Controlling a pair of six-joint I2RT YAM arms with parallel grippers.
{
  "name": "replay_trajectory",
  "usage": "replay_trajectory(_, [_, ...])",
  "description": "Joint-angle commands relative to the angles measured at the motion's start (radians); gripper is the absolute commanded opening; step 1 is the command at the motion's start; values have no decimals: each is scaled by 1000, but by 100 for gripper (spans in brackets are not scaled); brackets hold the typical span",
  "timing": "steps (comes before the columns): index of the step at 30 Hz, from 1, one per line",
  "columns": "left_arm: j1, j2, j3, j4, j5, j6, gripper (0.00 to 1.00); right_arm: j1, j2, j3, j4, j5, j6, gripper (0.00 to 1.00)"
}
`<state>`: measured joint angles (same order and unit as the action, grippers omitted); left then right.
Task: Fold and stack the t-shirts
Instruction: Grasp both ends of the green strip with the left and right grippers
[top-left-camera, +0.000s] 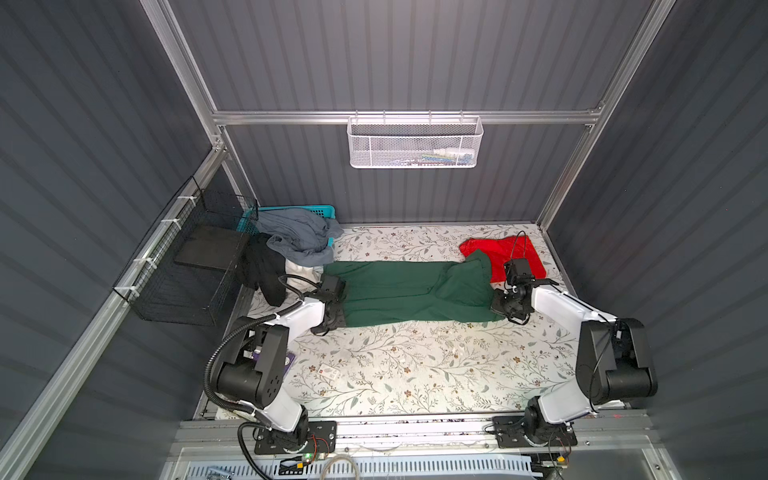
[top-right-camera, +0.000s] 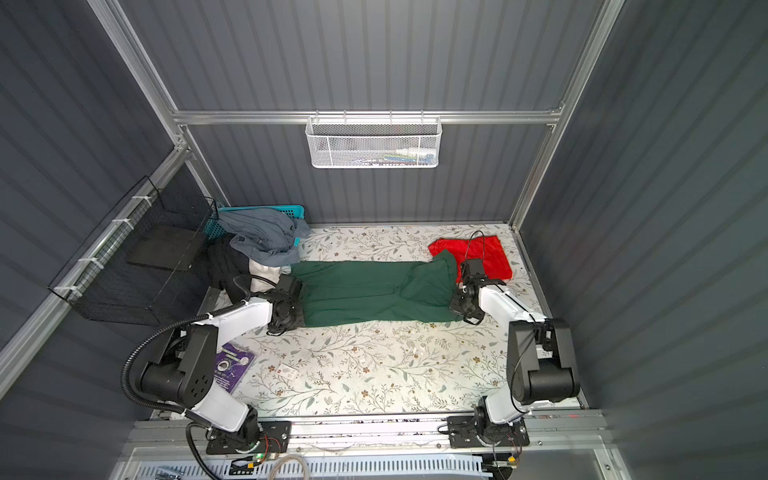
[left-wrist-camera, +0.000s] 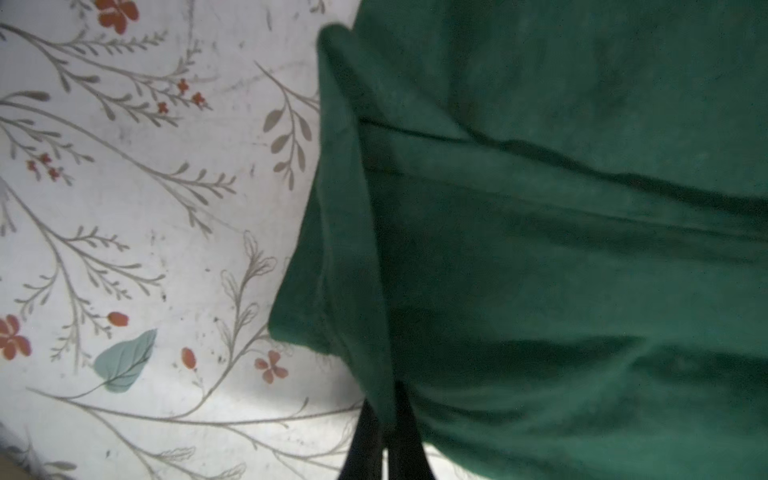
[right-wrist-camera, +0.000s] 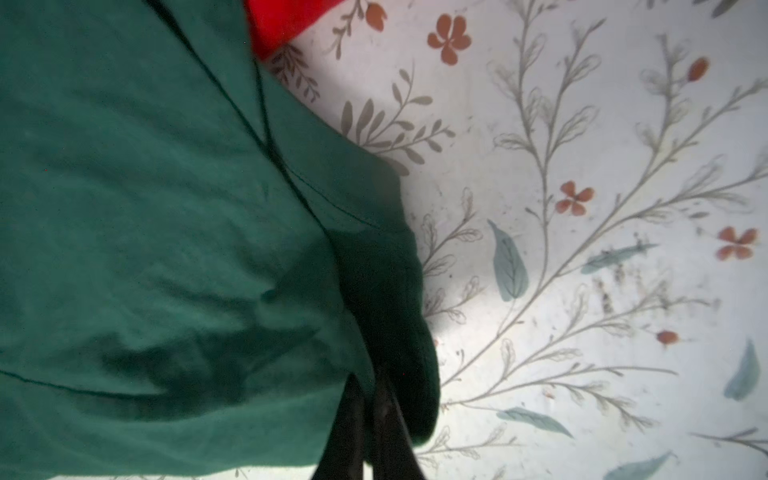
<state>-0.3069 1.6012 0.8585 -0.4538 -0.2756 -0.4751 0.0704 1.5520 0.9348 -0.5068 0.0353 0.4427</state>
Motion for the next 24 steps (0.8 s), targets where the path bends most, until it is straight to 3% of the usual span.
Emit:
replay_trajectory(1, [2,-48,21,-66,-73,7,0,-14,-23,28,-40,45,-6,0])
replay_trajectory(10, [2,-136,38,-142,-232,34,0,-22,-30,47,-61,66,-4,0])
replay_trajectory(24, [-10,-204,-17,-131,-291,39,0,-67,-30,70,-91,84,-29,0])
